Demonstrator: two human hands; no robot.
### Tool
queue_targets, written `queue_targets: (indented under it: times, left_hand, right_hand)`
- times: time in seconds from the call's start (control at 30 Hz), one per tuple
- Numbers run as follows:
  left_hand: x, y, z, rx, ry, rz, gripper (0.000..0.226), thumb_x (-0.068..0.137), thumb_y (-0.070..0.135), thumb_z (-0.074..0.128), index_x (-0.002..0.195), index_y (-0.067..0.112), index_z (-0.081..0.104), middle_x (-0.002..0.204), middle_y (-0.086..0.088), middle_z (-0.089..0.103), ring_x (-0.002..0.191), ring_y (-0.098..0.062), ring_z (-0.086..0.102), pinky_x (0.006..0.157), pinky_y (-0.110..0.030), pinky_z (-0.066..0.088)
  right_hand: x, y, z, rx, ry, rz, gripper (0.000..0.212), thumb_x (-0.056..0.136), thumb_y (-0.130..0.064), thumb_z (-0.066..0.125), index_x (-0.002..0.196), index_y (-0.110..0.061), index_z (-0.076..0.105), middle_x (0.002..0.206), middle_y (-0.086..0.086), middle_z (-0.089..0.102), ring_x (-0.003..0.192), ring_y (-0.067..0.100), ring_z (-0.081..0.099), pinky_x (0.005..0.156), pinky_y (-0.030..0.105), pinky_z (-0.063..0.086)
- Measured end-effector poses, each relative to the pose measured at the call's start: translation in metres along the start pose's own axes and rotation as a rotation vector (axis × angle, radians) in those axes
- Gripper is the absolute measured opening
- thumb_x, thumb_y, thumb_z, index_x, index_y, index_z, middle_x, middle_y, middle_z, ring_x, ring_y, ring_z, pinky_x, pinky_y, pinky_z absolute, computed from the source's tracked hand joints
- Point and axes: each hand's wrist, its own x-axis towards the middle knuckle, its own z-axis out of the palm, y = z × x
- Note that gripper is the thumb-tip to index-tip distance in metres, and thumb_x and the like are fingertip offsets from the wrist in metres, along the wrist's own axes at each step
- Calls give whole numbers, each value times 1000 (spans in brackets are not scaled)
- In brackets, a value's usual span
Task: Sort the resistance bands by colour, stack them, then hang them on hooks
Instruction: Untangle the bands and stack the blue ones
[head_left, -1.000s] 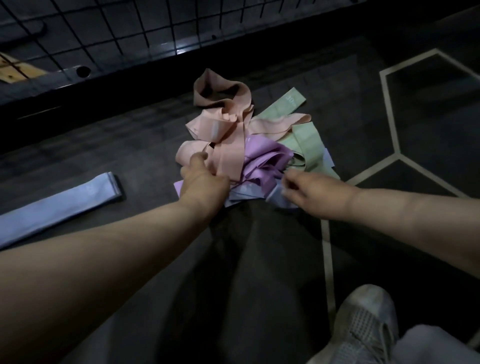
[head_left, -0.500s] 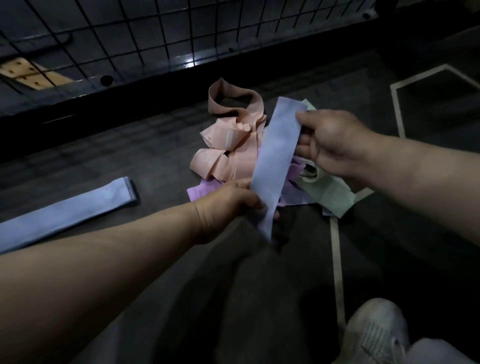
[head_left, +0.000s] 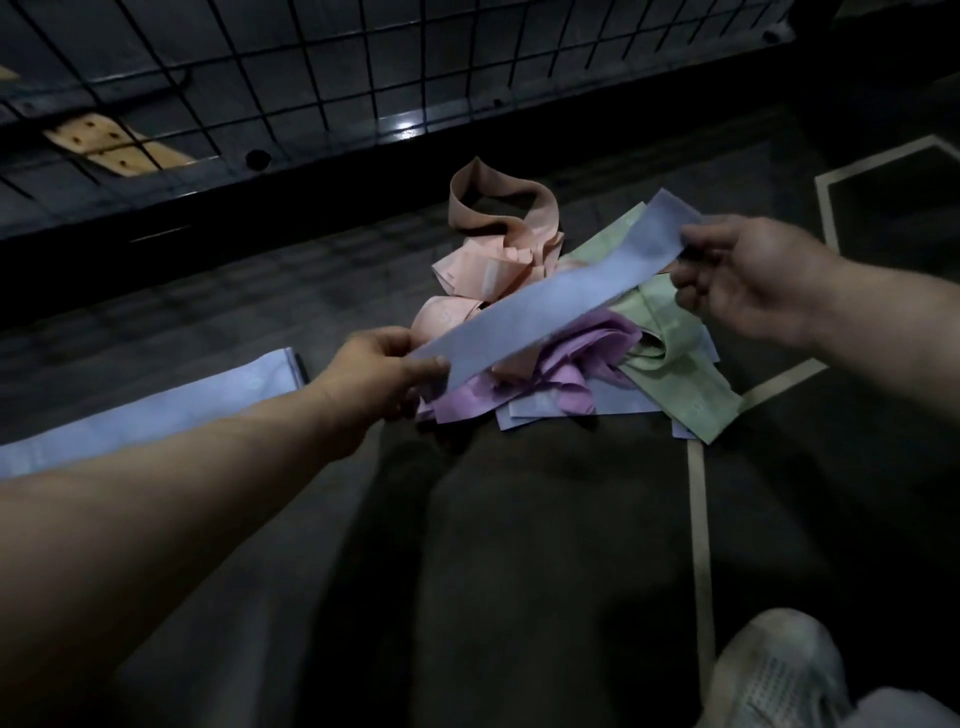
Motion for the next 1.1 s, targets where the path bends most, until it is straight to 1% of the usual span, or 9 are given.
queue_targets:
  times: [0.2, 0.3, 0.37, 0.43, 0.53, 0.67, 0.83, 0.97, 1.1]
  left_hand:
    - [2, -9, -10, -65, 267, 154, 12, 84, 0, 72, 85, 12, 71, 79, -8, 73, 70, -13, 67, 64, -24, 54]
    - [4, -4, -15, -230, 321, 181, 19, 86, -5, 60, 83, 9, 72, 85, -10, 72, 82, -19, 67, 77, -27, 55]
    - [5, 0, -19, -325, 363, 196, 15, 89, -2, 59, 83, 5, 71, 82, -10, 69, 78, -16, 65, 74, -26, 55]
    - [6, 0, -21, -309, 395, 210, 10, 89, -1, 63, 89, 5, 71, 84, -10, 69, 76, -14, 65, 75, -26, 57]
    - [11, -3, -29, -262, 438, 221, 26, 84, -8, 65, 93, 16, 69, 97, -9, 71, 90, -20, 67, 84, -30, 56]
    - [16, -2, -42, -339, 492, 123, 35, 84, -9, 64, 111, 12, 65, 108, -10, 69, 97, -24, 69, 85, -36, 58]
    - [14, 4, -54, -432, 428, 18, 22, 84, -11, 60, 92, 5, 72, 82, -14, 73, 69, -22, 72, 61, -32, 60]
    - [18, -2, -71, -500, 352, 1, 28, 83, -8, 60, 110, -4, 66, 93, -18, 70, 76, -23, 72, 66, -28, 58]
    - [8, -7, -86, -413, 254, -36, 22, 89, 0, 58, 108, 8, 65, 88, -9, 70, 78, -20, 71, 71, -32, 58]
  right_hand:
    - [-17, 13, -1, 229, -179, 48, 31, 99, -20, 31, 85, -11, 57, 75, 8, 65, 67, 18, 62, 70, 29, 53]
    - [-19, 15, 1, -65, -250, 4, 38, 102, -30, 38, 80, -6, 59, 73, 14, 66, 68, 22, 63, 63, 29, 54]
    - [-18, 17, 1, -353, -283, -120, 10, 95, -11, 58, 90, -3, 60, 82, 13, 68, 79, 21, 66, 67, 24, 58]
    - [-15, 19, 1, -541, -312, -227, 25, 81, 11, 68, 101, -1, 59, 98, 12, 71, 89, 26, 67, 80, 31, 58]
    - [-15, 21, 4, -589, -270, -241, 42, 77, 13, 73, 110, -8, 61, 116, 7, 69, 98, 35, 70, 91, 47, 57]
    - [-7, 25, 8, -459, -160, -140, 46, 74, 17, 73, 106, -15, 61, 110, 17, 69, 93, 34, 68, 93, 60, 50]
    - [-5, 23, 14, -361, -123, -78, 40, 76, 13, 72, 109, -9, 63, 103, 16, 69, 89, 21, 70, 81, 29, 60]
    - [-7, 24, 24, -328, -89, -60, 39, 76, 12, 74, 110, -5, 64, 96, 13, 69, 92, 24, 69, 90, 33, 57]
    - [-10, 21, 39, -319, -75, -40, 31, 78, 9, 73, 105, -5, 69, 99, 12, 72, 85, 18, 72, 74, 24, 60]
